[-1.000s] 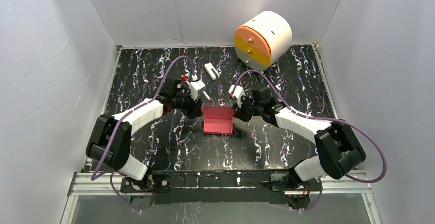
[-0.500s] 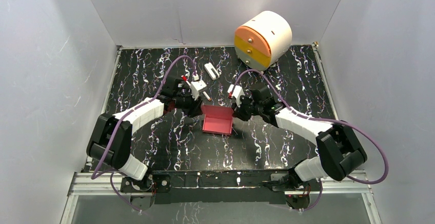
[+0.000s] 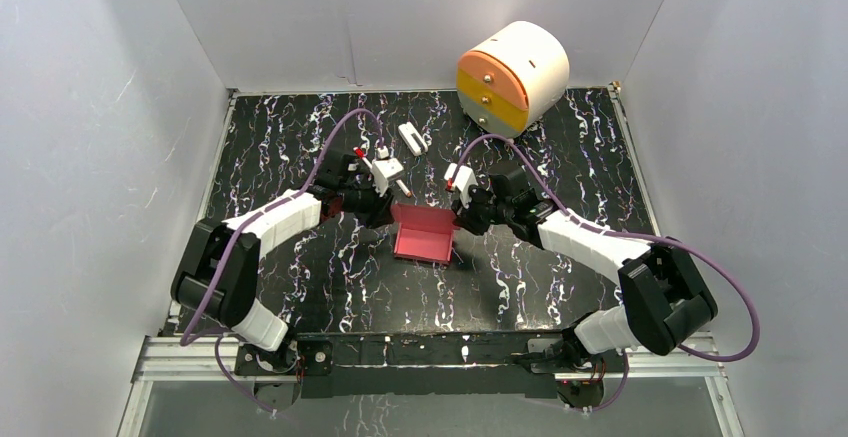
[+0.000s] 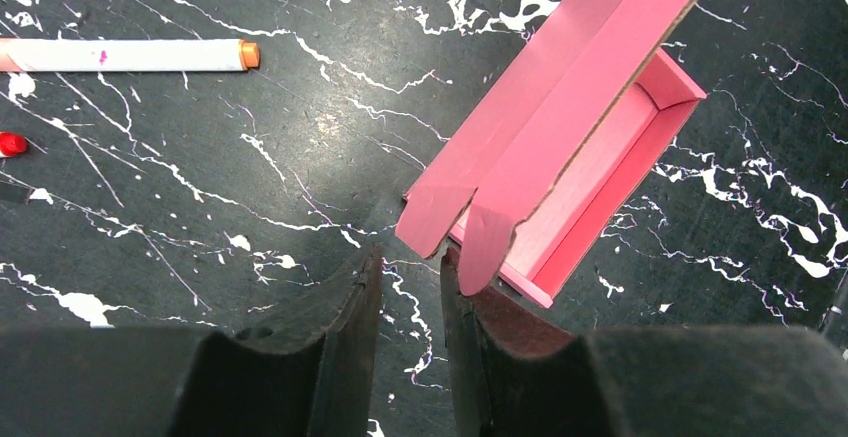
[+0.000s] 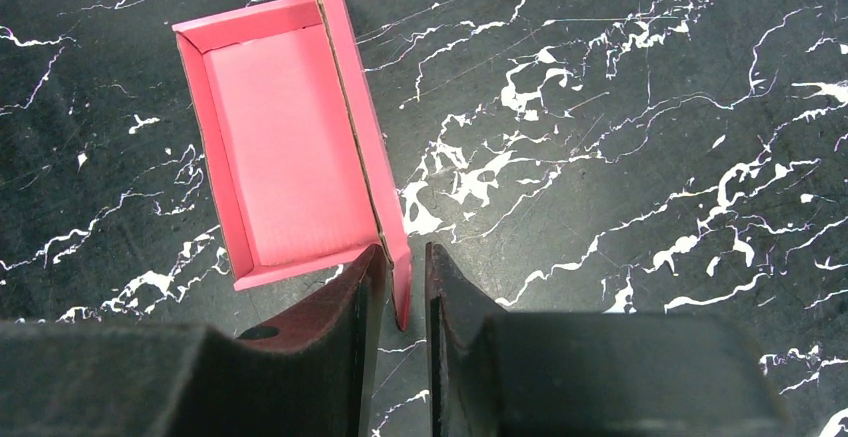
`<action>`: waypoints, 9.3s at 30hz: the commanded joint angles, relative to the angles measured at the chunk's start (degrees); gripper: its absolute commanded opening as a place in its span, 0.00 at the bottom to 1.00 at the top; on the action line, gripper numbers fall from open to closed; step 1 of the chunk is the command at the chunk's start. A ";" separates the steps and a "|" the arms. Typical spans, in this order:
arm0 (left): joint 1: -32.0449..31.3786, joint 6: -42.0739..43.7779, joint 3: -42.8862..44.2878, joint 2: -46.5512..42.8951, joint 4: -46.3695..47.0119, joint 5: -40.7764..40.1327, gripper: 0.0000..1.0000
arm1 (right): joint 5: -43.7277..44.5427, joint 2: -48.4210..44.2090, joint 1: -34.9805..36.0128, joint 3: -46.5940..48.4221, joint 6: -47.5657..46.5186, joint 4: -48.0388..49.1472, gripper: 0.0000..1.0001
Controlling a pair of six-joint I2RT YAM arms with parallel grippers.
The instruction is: Fold the paper box
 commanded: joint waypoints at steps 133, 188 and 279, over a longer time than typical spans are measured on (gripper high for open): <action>-24.39 -54.43 -16.87 -13.08 30.97 -61.13 0.00 | 65.49 8.61 25.55 7.67 48.41 5.62 0.00; -28.59 -56.16 -38.68 -15.67 44.30 -57.41 0.00 | 80.36 14.30 39.78 -1.15 75.70 -1.32 0.06; -17.20 -52.12 -27.16 -16.10 30.61 -43.36 0.42 | 48.11 15.95 32.96 -1.58 42.74 15.30 0.56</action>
